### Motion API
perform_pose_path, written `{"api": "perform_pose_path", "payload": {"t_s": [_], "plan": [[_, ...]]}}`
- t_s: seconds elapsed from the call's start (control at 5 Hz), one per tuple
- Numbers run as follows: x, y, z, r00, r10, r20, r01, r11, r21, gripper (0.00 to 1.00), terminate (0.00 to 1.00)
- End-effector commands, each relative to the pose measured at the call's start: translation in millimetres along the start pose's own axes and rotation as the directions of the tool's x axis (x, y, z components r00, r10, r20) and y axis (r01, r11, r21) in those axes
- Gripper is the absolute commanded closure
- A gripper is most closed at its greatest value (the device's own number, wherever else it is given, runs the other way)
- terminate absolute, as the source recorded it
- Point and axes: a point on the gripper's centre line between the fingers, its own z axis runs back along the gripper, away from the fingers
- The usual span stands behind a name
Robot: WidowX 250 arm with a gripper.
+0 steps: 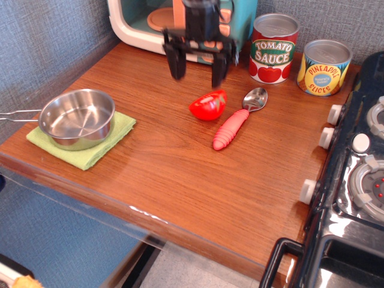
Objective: Put the tomato to the left of the spoon.
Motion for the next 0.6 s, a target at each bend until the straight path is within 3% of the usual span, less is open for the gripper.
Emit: {"api": "perform_pose_path", "payload": {"t_s": [0.0, 0.2, 0.4], "plan": [[-18.3, 8.3, 41.2, 0.996, -0.015, 0.089, 0.017, 1.0, -0.023, 0.0, 0.0], [-18.3, 8.3, 41.2, 0.996, -0.015, 0.089, 0.017, 1.0, -0.023, 0.0, 0.0], [-18.3, 8.3, 41.2, 0.996, -0.015, 0.089, 0.017, 1.0, -0.023, 0.0, 1.0]]}}
